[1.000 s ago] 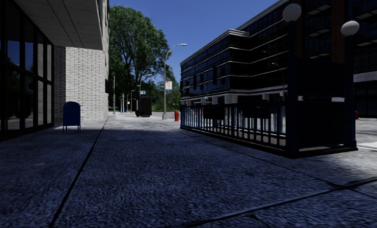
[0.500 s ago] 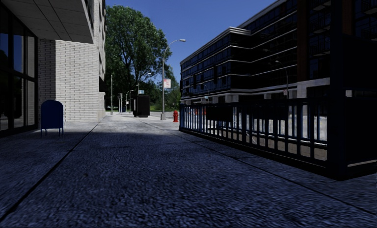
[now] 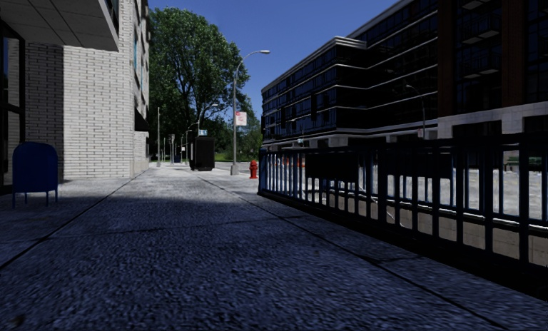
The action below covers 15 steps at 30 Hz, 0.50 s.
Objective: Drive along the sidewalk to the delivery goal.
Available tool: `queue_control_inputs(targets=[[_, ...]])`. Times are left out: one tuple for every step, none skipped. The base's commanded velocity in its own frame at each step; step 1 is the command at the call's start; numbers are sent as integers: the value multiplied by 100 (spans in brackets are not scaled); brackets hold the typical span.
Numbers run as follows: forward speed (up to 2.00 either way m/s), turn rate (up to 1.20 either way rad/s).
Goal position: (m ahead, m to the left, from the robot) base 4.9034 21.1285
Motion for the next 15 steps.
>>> queue_control_inputs(targets=[[192, 0], [192, 0], [192, 0], [192, 0], [192, 0], [192, 0], [192, 3], [192, 3], [192, 7], [192, 13], [192, 16], [192, 16], [192, 17], [192, 20], [192, 22]])
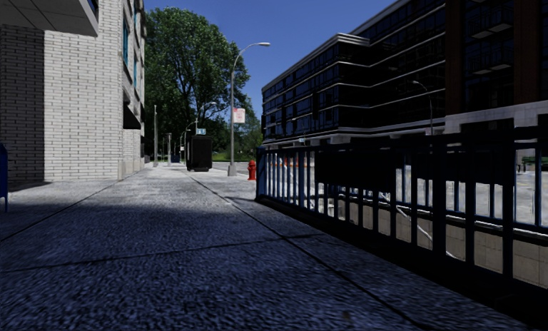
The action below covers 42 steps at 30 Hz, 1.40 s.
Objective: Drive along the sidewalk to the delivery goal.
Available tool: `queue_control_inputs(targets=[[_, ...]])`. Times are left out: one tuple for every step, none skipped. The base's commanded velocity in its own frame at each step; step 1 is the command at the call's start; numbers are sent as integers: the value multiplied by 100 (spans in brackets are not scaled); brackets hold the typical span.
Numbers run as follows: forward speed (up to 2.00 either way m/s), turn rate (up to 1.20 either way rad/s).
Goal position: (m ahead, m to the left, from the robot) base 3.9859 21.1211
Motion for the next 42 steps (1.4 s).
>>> queue_control_inputs(targets=[[192, 22], [192, 24], [192, 24], [192, 24], [192, 24], [192, 24], [192, 25], [192, 25], [192, 26], [192, 31], [192, 33], [192, 33], [192, 35], [192, 35], [192, 36], [192, 36], [192, 36], [192, 38], [192, 38], [192, 42], [192, 44], [192, 45], [192, 45], [192, 45], [192, 45], [192, 45], [192, 45], [192, 46], [192, 46], [192, 46], [192, 46], [192, 46], [192, 46], [192, 46], [192, 46], [192, 47], [192, 48], [192, 48], [192, 48], [192, 48], [192, 49], [192, 49]])
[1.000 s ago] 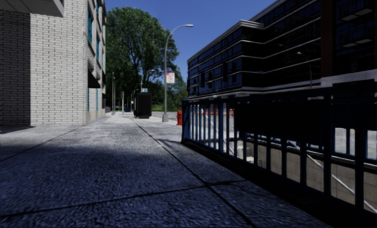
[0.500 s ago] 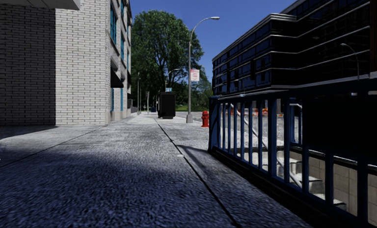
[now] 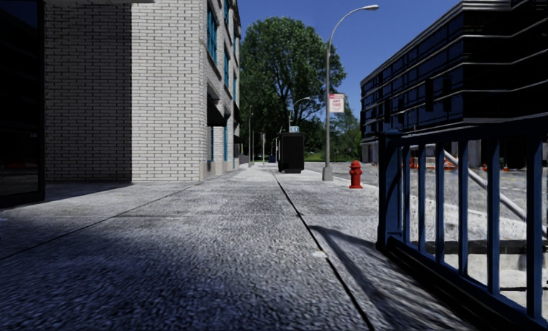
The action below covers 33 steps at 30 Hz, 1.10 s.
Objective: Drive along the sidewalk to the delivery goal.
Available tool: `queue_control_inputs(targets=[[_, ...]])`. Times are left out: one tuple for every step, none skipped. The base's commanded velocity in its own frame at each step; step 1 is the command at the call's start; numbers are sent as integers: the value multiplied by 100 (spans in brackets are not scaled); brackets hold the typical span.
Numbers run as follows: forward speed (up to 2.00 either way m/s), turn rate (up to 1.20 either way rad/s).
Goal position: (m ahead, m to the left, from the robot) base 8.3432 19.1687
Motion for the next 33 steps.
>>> queue_control_inputs(targets=[[192, 49], [192, 50], [192, 50], [192, 50], [192, 50], [192, 51], [192, 51], [192, 51], [192, 51], [192, 51], [192, 51], [192, 51], [192, 51], [192, 51], [192, 51], [192, 51], [192, 51], [192, 51], [192, 51], [192, 51], [192, 51], [192, 51], [192, 51], [192, 51], [192, 51], [192, 51], [192, 51], [192, 51], [192, 51], [192, 51], [192, 51], [192, 44], [192, 30]])
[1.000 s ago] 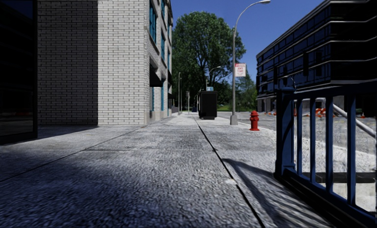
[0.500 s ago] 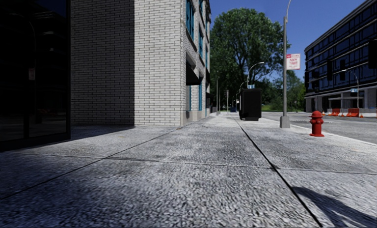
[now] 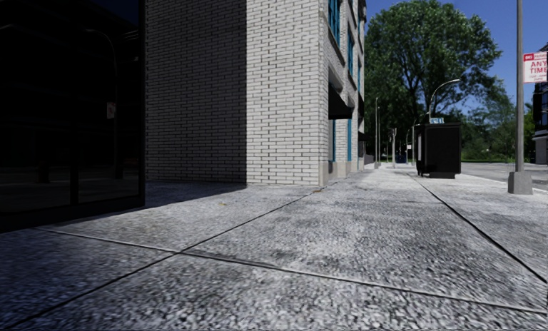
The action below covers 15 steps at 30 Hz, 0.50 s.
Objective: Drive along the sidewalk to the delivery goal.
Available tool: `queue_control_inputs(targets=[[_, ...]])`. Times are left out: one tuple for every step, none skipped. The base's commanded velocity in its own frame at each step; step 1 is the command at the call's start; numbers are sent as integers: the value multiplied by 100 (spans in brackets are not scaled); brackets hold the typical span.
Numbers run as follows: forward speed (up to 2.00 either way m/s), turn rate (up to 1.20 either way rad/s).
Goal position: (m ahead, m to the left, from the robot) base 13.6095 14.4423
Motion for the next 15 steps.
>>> queue_control_inputs(targets=[[192, 30], [192, 0], [192, 0], [192, 0], [192, 0], [192, 0], [192, 0], [192, 0], [192, 0], [192, 0], [192, 0], [192, 0], [192, 0], [192, 0], [192, 0]])
